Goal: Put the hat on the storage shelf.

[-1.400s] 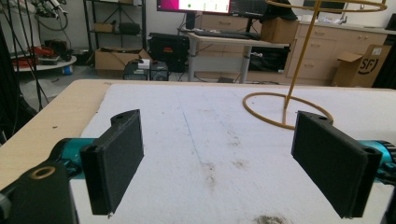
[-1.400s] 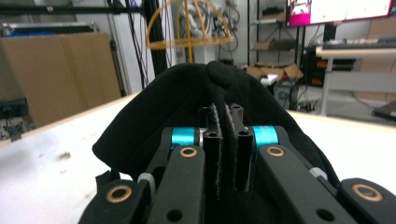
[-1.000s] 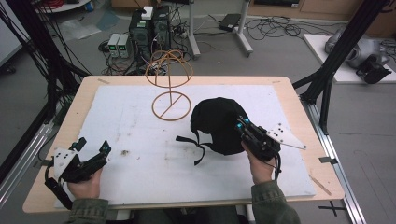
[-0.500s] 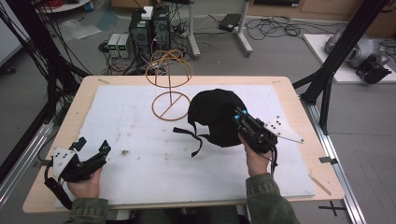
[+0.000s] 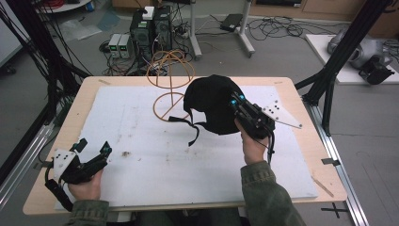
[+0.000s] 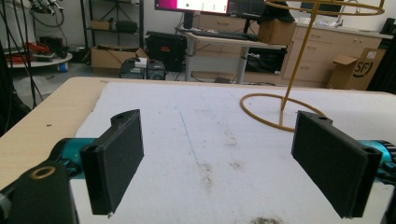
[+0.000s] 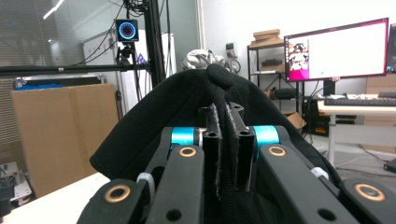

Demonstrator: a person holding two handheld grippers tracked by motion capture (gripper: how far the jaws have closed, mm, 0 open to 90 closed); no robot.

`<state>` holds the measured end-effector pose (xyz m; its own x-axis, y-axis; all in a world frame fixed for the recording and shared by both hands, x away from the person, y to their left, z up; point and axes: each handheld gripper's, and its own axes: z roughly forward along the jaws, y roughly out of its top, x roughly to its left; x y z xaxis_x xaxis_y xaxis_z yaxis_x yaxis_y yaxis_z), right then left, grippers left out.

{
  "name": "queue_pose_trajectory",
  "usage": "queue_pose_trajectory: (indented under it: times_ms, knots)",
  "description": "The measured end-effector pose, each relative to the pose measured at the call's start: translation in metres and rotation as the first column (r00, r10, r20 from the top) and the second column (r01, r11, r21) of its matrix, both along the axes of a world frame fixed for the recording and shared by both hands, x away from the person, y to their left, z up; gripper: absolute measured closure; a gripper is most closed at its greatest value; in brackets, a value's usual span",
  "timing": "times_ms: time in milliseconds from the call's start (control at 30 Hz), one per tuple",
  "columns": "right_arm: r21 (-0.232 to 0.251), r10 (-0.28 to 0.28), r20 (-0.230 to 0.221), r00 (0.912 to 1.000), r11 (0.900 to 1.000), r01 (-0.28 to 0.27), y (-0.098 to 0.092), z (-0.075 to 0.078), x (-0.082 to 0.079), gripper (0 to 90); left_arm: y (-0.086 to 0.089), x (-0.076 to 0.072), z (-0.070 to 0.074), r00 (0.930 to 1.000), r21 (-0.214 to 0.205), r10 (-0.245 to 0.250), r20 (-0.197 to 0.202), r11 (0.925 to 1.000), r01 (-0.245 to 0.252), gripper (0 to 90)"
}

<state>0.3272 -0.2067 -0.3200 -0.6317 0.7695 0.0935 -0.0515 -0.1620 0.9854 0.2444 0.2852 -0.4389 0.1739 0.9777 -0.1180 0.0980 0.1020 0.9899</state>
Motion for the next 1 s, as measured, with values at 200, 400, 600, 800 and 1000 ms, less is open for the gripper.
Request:
queue_pose_trajectory:
  times_ms: [200,400,600,800,1000]
  knots:
    - [0.018,0.005,0.012,0.9999,0.9998,-0.005,0.010,0.008,0.011,86.4,0.000,0.000,0.000,1.0000,0.000,-0.001,0.001,1.0000,0.001,17.1]
    - [0.034,-0.002,0.011,0.9999,0.9994,0.002,0.020,0.019,0.025,86.4,0.001,0.000,0.000,1.0000,-0.003,0.001,0.001,1.0000,-0.001,17.0]
    - [0.026,-0.005,0.020,0.9998,0.9996,0.004,0.031,0.027,0.038,86.4,0.001,0.001,-0.001,1.0000,-0.005,-0.001,-0.004,1.0000,0.001,17.1]
    - [0.045,-0.006,0.040,0.9992,0.9990,0.004,0.040,0.031,0.046,86.4,0.001,0.001,-0.001,1.0000,-0.007,-0.002,-0.002,1.0000,0.002,17.1]
    - [0.064,-0.001,0.034,0.9994,0.9980,-0.001,0.048,0.037,0.060,86.4,0.001,0.001,-0.001,1.0000,-0.012,-0.003,0.004,0.9999,0.003,17.0]
